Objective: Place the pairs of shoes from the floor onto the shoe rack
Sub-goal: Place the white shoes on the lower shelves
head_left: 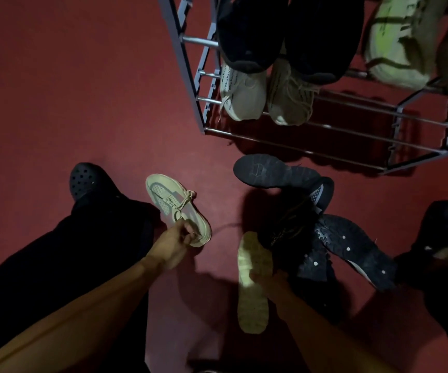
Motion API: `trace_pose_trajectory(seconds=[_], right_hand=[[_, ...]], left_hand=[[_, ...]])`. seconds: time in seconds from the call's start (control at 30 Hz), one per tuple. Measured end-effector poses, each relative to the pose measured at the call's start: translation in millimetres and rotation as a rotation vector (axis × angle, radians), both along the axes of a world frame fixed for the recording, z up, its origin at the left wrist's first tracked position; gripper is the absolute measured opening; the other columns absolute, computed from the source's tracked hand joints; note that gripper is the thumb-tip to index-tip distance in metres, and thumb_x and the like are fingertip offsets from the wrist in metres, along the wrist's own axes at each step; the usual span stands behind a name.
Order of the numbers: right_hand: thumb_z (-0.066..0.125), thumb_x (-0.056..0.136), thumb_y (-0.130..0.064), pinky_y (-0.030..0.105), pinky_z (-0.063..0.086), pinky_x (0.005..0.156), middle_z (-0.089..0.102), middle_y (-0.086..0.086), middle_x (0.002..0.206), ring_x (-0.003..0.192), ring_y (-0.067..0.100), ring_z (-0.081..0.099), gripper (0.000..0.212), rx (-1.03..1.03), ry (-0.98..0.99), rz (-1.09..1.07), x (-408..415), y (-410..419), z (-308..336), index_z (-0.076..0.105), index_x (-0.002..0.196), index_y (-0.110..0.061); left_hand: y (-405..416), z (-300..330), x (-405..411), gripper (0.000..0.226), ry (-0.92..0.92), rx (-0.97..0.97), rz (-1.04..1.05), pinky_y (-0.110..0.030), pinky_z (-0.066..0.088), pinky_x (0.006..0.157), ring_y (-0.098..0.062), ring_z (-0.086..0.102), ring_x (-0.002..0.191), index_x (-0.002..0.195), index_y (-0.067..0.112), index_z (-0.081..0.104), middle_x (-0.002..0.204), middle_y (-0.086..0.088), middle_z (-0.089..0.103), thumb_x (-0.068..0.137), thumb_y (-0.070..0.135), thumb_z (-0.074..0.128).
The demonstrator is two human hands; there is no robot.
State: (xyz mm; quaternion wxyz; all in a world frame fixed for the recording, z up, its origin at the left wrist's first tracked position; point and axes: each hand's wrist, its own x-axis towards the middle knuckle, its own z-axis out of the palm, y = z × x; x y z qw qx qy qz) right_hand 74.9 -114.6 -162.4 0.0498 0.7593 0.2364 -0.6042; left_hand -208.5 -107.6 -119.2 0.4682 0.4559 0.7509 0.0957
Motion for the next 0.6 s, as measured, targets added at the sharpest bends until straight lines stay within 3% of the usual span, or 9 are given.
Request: trace_pose_trajectory(seconds=[0.03, 0.13, 0.2, 0.33, 0.4, 0.47, 0.53, 0.6], right_hand=[[0.091, 0.053, -0.051, 0.043, 0.052, 0.098, 0.055, 0.010, 0.137, 0.121, 0.029, 0.058, 0.107, 0.024, 0.030, -0.013, 3.1, -7.2, -14.0, 0.048, 0.140, -0.006], [0.085, 0.047, -0.071, 0.048, 0.053, 0.097, 0.071, 0.003, 0.117, 0.114, 0.026, 0.065, 0.091, 0.095, 0.059, -0.002, 11.3, -28.4, -66.6, 0.069, 0.120, -0.019], [0.080, 0.045, -0.078, 0.045, 0.052, 0.100, 0.071, 0.001, 0.119, 0.115, 0.023, 0.065, 0.099, 0.121, 0.071, 0.054, -13.0, -17.6, -33.5, 0.068, 0.124, -0.019], [0.078, 0.075, -0.047, 0.031, 0.050, 0.092, 0.071, 0.005, 0.111, 0.107, 0.023, 0.067, 0.056, 0.263, -0.011, 0.261, -53.7, 1.5, 14.5, 0.069, 0.118, -0.013], [0.064, 0.085, -0.047, 0.027, 0.046, 0.091, 0.065, 0.010, 0.115, 0.105, 0.025, 0.064, 0.052, 0.382, -0.134, 0.388, -67.0, 18.5, 34.4, 0.065, 0.121, -0.010], [0.047, 0.090, -0.044, 0.031, 0.045, 0.090, 0.059, 0.020, 0.120, 0.100, 0.033, 0.062, 0.061, 0.548, -0.235, 0.521, -75.5, 41.2, 49.1, 0.054, 0.135, -0.004], [0.064, 0.082, -0.045, 0.034, 0.049, 0.082, 0.062, 0.023, 0.113, 0.094, 0.039, 0.062, 0.070, 0.667, -0.273, 0.567, -82.5, 65.0, 58.5, 0.053, 0.135, -0.001], [0.074, 0.081, -0.043, 0.030, 0.044, 0.072, 0.063, 0.015, 0.101, 0.092, 0.035, 0.063, 0.050, 0.694, -0.094, 0.524, -91.1, 86.3, 62.6, 0.063, 0.114, -0.006]], left_hand=[[-1.0, 2.8, 2.9, 0.018, -0.016, -0.018, 0.041, -0.027, 0.050, 0.081, -0.001, 0.065, 0.082, 0.089, 0.030, 0.052, 0.091, 0.013, 0.068, 0.099, 0.016, 0.056], [-6.6, 2.5, 5.9, 0.017, -0.064, -0.041, 0.104, -0.020, 0.049, 0.078, -0.006, 0.064, 0.084, 0.090, 0.033, 0.050, 0.093, 0.010, 0.068, 0.097, 0.021, 0.059], [-6.5, 1.3, 4.1, 0.020, -0.093, -0.042, 0.140, -0.015, 0.046, 0.076, -0.008, 0.062, 0.083, 0.089, 0.032, 0.049, 0.096, 0.004, 0.068, 0.096, 0.018, 0.061], [-2.4, 0.9, 4.8, 0.013, -0.108, -0.073, 0.163, -0.032, 0.051, 0.086, -0.014, 0.066, 0.089, 0.088, 0.031, 0.054, 0.095, 0.005, 0.069, 0.095, 0.024, 0.062], [-2.1, 1.6, 3.9, 0.011, -0.109, -0.075, 0.167, -0.030, 0.051, 0.086, -0.008, 0.066, 0.086, 0.086, 0.027, 0.057, 0.090, 0.010, 0.070, 0.096, 0.024, 0.061], [-1.7, 0.7, 1.0, 0.007, -0.133, -0.072, 0.164, -0.038, 0.054, 0.092, -0.012, 0.071, 0.089, 0.088, 0.027, 0.059, 0.091, 0.009, 0.074, 0.094, 0.030, 0.061], [-1.8, -1.4, -1.5, 0.007, -0.167, -0.070, 0.149, -0.044, 0.055, 0.094, -0.015, 0.072, 0.090, 0.087, 0.031, 0.060, 0.091, 0.009, 0.075, 0.093, 0.030, 0.061], [0.4, 7.5, 2.4, 0.011, -0.119, -0.083, 0.127, -0.038, 0.055, 0.089, -0.011, 0.070, 0.085, 0.084, 0.033, 0.059, 0.086, 0.011, 0.074, 0.094, 0.031, 0.063]])
